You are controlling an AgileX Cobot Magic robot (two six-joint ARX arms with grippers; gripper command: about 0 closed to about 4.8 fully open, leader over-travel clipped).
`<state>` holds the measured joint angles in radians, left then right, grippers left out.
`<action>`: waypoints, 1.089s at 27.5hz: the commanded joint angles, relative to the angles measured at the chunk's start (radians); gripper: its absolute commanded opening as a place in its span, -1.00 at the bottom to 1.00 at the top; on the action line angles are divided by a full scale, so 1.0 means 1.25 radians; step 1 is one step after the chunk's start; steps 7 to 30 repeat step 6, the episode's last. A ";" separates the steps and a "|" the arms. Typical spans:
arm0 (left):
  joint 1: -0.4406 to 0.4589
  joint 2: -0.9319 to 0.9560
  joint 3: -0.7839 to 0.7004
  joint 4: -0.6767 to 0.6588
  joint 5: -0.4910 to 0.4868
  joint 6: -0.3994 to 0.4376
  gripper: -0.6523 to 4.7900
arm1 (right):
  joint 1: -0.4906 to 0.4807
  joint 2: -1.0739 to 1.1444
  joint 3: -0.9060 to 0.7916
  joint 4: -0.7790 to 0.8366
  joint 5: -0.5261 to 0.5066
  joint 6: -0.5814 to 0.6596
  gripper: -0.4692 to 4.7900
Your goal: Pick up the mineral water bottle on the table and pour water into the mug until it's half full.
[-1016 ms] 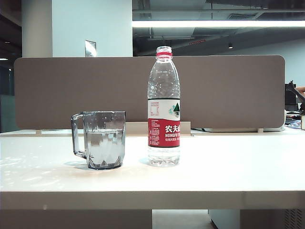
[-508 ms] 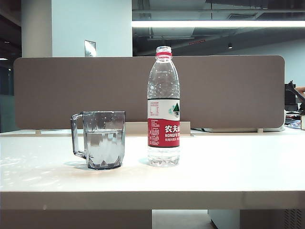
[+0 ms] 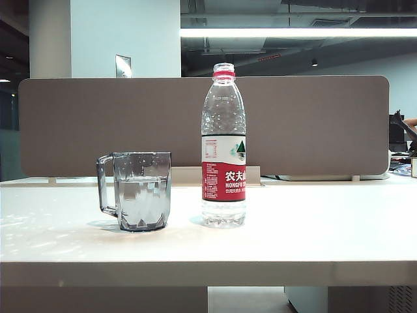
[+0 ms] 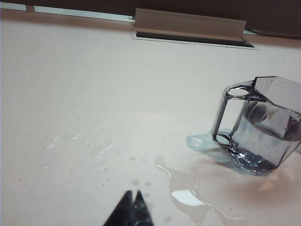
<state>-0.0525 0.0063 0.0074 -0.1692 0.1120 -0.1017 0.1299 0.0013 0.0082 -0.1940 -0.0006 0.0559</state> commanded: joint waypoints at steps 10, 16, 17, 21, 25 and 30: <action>0.001 0.001 0.001 -0.003 -0.002 0.006 -0.76 | 0.001 -0.001 -0.005 0.009 0.001 0.000 -0.84; 0.001 0.001 0.001 -0.003 -0.002 0.006 -0.76 | 0.001 -0.001 -0.005 0.009 0.001 0.000 -0.84; 0.001 0.001 0.001 -0.003 -0.002 0.006 -0.76 | 0.001 -0.001 -0.005 0.009 0.001 0.000 -0.84; 0.001 0.001 0.001 -0.003 -0.002 0.006 -0.76 | 0.001 -0.001 -0.005 0.009 0.001 0.000 -0.84; 0.001 0.001 0.001 -0.003 -0.002 0.006 -0.76 | 0.001 -0.001 -0.005 0.009 0.001 0.000 -0.84; 0.001 0.001 0.001 -0.003 -0.002 0.006 -0.76 | 0.001 -0.001 -0.005 0.009 0.001 0.000 -0.84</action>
